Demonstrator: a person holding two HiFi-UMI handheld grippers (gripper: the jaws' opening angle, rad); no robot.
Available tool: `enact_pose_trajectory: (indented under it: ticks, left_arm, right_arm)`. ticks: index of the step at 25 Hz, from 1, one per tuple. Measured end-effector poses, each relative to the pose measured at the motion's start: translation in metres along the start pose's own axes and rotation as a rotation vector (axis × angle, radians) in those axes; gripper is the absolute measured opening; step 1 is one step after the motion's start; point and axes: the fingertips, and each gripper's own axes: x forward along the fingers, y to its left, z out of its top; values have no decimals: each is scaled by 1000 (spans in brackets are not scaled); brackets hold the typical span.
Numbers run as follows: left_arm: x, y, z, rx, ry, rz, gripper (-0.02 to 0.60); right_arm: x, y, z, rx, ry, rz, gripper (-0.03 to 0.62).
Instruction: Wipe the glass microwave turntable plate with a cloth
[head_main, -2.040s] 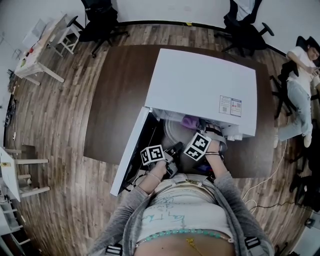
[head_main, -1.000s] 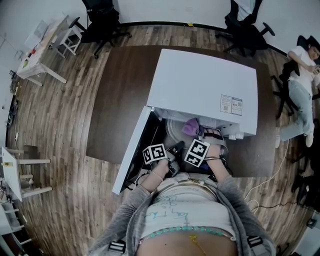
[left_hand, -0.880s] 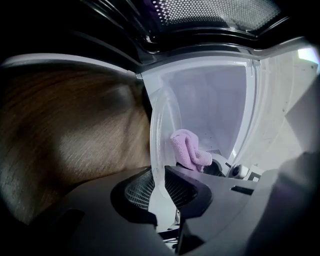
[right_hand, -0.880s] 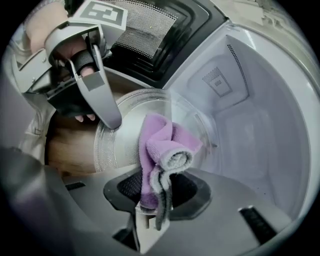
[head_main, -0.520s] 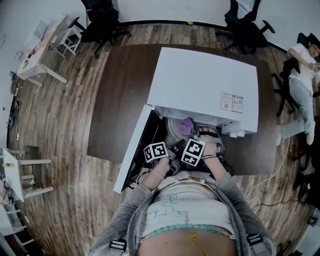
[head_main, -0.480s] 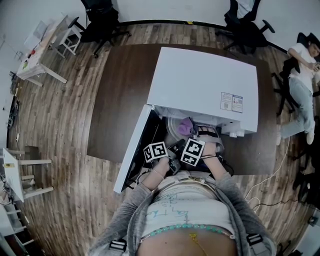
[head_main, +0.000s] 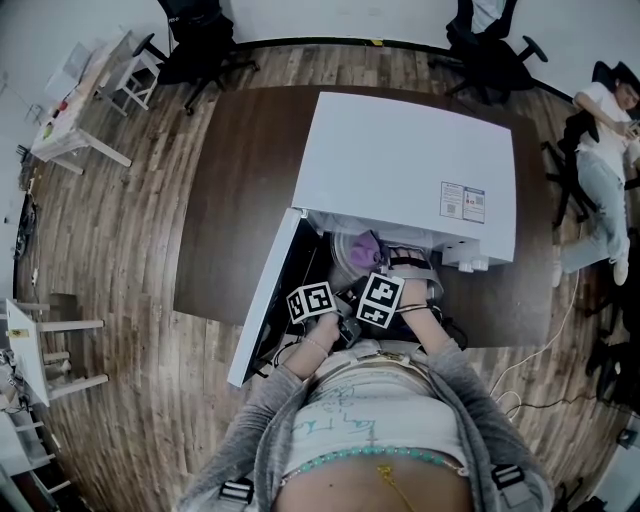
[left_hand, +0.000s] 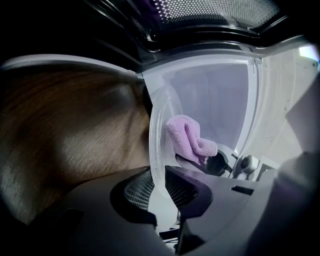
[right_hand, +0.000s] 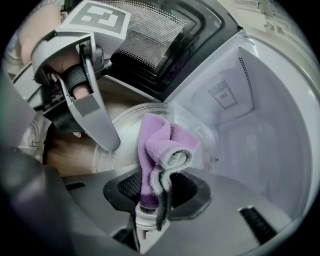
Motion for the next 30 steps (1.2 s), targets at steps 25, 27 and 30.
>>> enact_pose_trajectory:
  ticks: [25, 27, 30]
  left_arm:
    - [0, 0, 1, 13, 6, 1, 61]
    - [-1, -1, 0, 13, 7, -1, 61]
    - [-1, -1, 0, 14, 9, -3, 61]
  right_arm:
    - [17, -37, 24, 30, -67, -54, 124]
    - [18, -43, 23, 55, -72, -56, 124]
    - [20, -54, 17, 92, -62, -66, 124]
